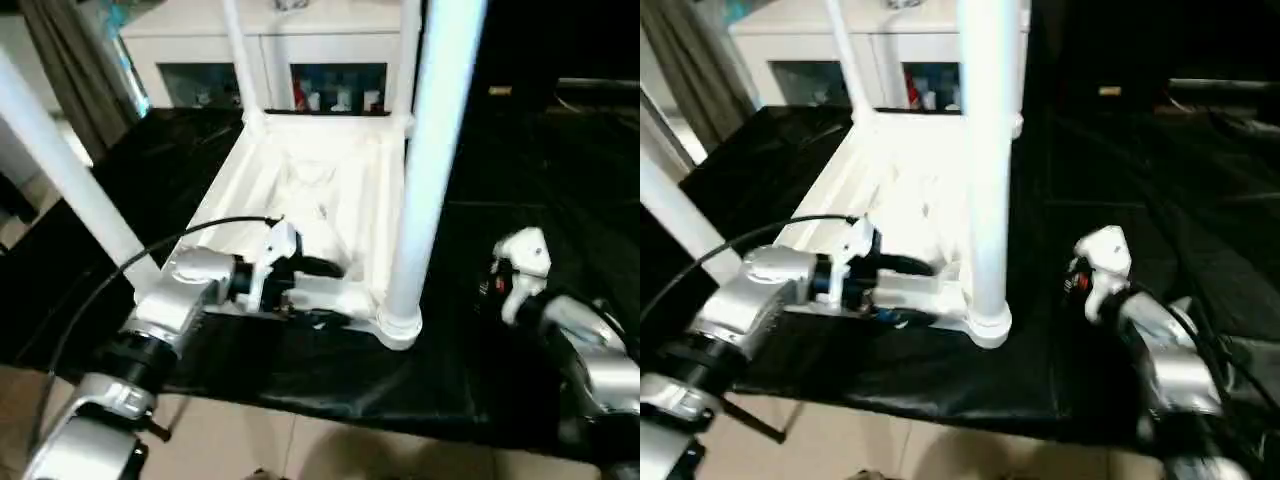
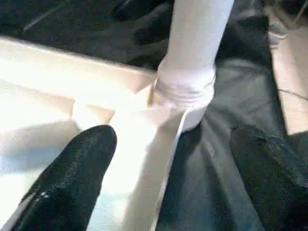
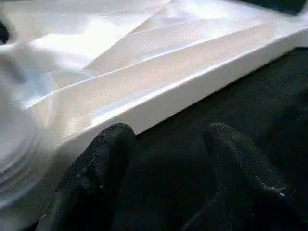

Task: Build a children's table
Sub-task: Rotate table base

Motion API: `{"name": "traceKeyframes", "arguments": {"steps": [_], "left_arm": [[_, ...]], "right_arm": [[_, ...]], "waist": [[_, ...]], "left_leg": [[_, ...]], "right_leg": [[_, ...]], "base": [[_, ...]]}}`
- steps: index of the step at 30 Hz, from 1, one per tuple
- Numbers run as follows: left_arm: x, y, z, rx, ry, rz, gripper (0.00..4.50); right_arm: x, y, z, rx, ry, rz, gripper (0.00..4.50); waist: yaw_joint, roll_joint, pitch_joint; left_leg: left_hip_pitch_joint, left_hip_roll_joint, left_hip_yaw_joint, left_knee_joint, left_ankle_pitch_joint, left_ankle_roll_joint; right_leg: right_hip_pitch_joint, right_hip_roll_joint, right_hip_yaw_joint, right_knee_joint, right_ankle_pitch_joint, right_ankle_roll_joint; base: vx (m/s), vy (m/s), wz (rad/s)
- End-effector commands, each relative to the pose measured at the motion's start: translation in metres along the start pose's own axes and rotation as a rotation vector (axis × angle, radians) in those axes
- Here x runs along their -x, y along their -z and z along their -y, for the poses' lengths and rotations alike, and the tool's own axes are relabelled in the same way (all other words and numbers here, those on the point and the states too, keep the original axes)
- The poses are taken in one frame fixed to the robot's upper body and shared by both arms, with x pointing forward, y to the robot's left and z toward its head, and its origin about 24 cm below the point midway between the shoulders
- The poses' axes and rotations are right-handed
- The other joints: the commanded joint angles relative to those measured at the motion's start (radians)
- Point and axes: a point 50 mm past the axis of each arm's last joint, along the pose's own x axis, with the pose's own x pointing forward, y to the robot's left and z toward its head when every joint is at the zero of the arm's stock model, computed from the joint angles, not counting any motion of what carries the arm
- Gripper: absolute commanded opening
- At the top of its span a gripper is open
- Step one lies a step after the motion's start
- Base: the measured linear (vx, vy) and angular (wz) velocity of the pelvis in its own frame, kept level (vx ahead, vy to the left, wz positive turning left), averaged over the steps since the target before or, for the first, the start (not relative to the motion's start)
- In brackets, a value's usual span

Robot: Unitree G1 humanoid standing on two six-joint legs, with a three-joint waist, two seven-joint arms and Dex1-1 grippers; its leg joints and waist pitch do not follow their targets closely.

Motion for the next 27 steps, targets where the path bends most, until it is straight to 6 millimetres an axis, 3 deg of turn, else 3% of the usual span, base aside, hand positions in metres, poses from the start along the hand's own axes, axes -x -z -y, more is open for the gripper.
{"name": "traceKeyframes", "arguments": {"steps": [1, 2, 3, 5, 9, 10, 13, 14, 16, 17, 19, 20, 27], "left_arm": [[-0.004, 0.001, -0.004, -0.068, 0.002, -0.089, 4.05], [-0.015, 0.002, -0.007, -0.091, -0.013, -0.127, 3.94], [-0.015, 0.002, -0.007, -0.091, -0.013, -0.127, 3.83], [-0.026, 0.003, -0.006, -0.107, -0.001, -0.146, 3.63], [-0.037, 0.003, -0.009, -0.142, -0.014, -0.154, 3.32], [-0.038, 0.004, -0.009, -0.150, -0.019, -0.161, 3.32], [-0.035, 0.011, -0.009, -0.151, 0.018, -0.199, 3.16], [-0.033, 0.014, -0.010, -0.126, 0.031, -0.202, 2.95], [-0.031, 0.014, -0.011, -0.111, 0.031, -0.205, 2.87], [-0.030, 0.015, -0.012, -0.102, 0.034, -0.205, 2.78], [-0.028, 0.016, -0.012, -0.089, 0.054, -0.210, 2.58], [-0.028, 0.017, -0.012, -0.085, 0.061, -0.211, 2.54], [-0.027, 0.015, -0.015, -0.057, 0.068, -0.175, 1.99]], "right_arm": [[0.004, -0.005, -0.009, 0.027, -0.100, -0.028, 2.78], [0.011, -0.010, -0.010, 0.047, -0.160, -0.055, 2.78], [0.011, -0.010, -0.010, 0.047, -0.160, -0.055, 2.78], [0.017, -0.013, -0.009, 0.056, -0.188, -0.075, 2.78], [0.018, -0.017, -0.013, 0.089, -0.240, -0.116, 2.78], [0.018, -0.017, -0.014, 0.093, -0.245, -0.120, 2.78], [0.016, -0.020, -0.022, 0.097, -0.292, -0.132, 2.78], [0.016, -0.023, -0.026, 0.097, -0.322, -0.131, 2.78], [0.016, -0.023, -0.028, 0.102, -0.351, -0.136, 2.78], [0.015, -0.022, -0.029, 0.109, -0.362, -0.143, 2.78], [0.014, -0.022, -0.028, 0.112, -0.364, -0.147, 2.78], [0.014, -0.023, -0.028, 0.106, -0.365, -0.143, 2.78], [0.010, -0.021, -0.028, 0.106, -0.376, -0.155, 2.78]], "waist": [[0.009, -0.018, -0.070], [0.011, -0.015, -0.071], [0.017, -0.024, -0.074], [0.025, -0.025, -0.076], [0.025, -0.021, -0.077], [0.024, -0.025, -0.078], [0.021, -0.019, -0.078], [0.022, -0.033, -0.078], [0.026, -0.018, -0.077], [0.025, -0.023, -0.077], [0.026, -0.022, -0.077], [0.029, -0.026, -0.077], [0.030, -0.024, -0.077]], "left_leg": [[0.015, 0.064, -0.042, -0.071, -0.176, 0.093], [0.014, 0.064, -0.041, -0.070, -0.173, 0.095], [0.013, 0.064, -0.042, -0.068, -0.158, 0.101], [0.007, 0.065, -0.041, -0.065, -0.127, 0.112], [0.002, 0.060, -0.040, -0.060, -0.119, 0.125], [0.001, 0.058, -0.041, -0.059, -0.117, 0.127], [0.002, 0.057, -0.043, -0.059, -0.126, 0.130], [0.000, 0.057, -0.043, -0.060, -0.122, 0.133], [0.005, 0.058, -0.042, -0.059, -0.131, 0.132], [0.004, 0.061, -0.043, -0.061, -0.137, 0.127], [0.005, 0.061, -0.044, -0.061, -0.136, 0.125], [0.005, 0.061, -0.044, -0.062, -0.133, 0.124], [0.004, 0.062, -0.044, -0.061, -0.132, 0.122]], "right_leg": [[0.044, -0.080, 0.060, -0.096, -0.360, -0.122], [0.047, -0.082, 0.061, -0.095, -0.336, -0.127], [0.051, -0.082, 0.061, -0.094, -0.304, -0.127], [0.054, -0.089, 0.061, -0.089, -0.257, -0.152], [0.057, -0.086, 0.057, -0.090, -0.237, -0.157], [0.058, -0.084, 0.055, -0.090, -0.237, -0.151], [0.058, -0.082, 0.052, -0.096, -0.270, -0.130], [0.060, -0.082, 0.051, -0.093, -0.263, -0.131], [0.054, -0.084, 0.051, -0.095, -0.294, -0.133], [0.056, -0.085, 0.051, -0.097, -0.292, -0.139], [0.055, -0.085, 0.051, -0.096, -0.294, -0.140], [0.055, -0.088, 0.052, -0.095, -0.300, -0.140], [0.057, -0.090, 0.053, -0.094, -0.293, -0.146]], "base": [[0.000, 0.000, 0.00], [0.000, 0.000, 0.00], [0.000, 0.000, 0.00], [0.000, 0.000, 0.00], [0.000, 0.000, 0.00], [0.000, 0.000, 0.00], [0.000, 0.000, 0.00], [0.000, 0.000, 0.00], [0.000, 0.000, 0.00], [0.000, 0.000, 0.00], [0.000, 0.000, 0.00], [0.000, 0.000, 0.00], [0.000, 0.000, 0.00]]}}
